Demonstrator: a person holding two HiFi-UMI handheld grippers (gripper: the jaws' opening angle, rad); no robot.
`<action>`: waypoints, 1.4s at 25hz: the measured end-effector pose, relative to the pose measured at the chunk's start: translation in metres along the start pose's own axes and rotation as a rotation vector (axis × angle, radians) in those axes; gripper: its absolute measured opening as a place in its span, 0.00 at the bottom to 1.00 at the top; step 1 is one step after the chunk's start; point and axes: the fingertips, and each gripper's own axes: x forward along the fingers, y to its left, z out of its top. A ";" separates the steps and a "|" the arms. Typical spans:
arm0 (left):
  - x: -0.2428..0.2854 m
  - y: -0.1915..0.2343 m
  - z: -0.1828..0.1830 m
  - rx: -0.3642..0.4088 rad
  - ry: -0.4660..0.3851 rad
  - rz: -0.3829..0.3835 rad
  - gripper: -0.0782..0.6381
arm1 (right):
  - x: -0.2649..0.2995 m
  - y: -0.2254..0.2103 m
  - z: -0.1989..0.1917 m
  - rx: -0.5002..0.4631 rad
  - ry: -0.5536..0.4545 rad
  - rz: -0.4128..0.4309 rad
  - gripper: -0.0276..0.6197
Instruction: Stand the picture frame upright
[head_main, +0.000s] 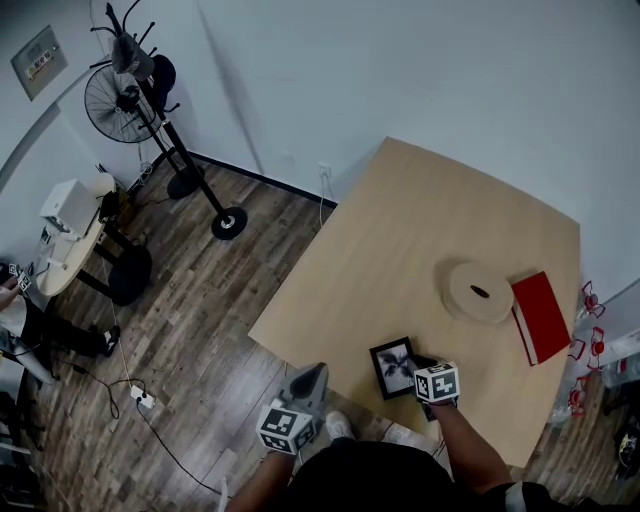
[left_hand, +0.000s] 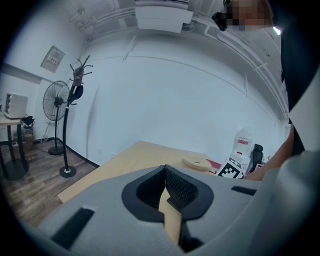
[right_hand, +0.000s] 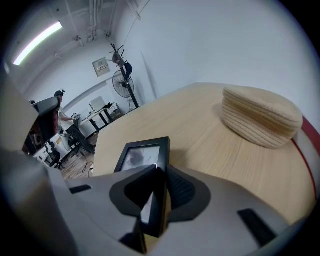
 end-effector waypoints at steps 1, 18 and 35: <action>0.001 -0.002 0.000 0.004 0.003 -0.005 0.10 | -0.004 -0.001 0.003 0.003 -0.015 -0.003 0.15; 0.076 -0.056 0.009 0.041 0.065 -0.215 0.10 | -0.097 -0.106 0.050 0.248 -0.286 -0.277 0.15; 0.115 -0.083 0.005 0.107 0.144 -0.352 0.10 | -0.110 -0.188 0.021 0.501 -0.333 -0.448 0.15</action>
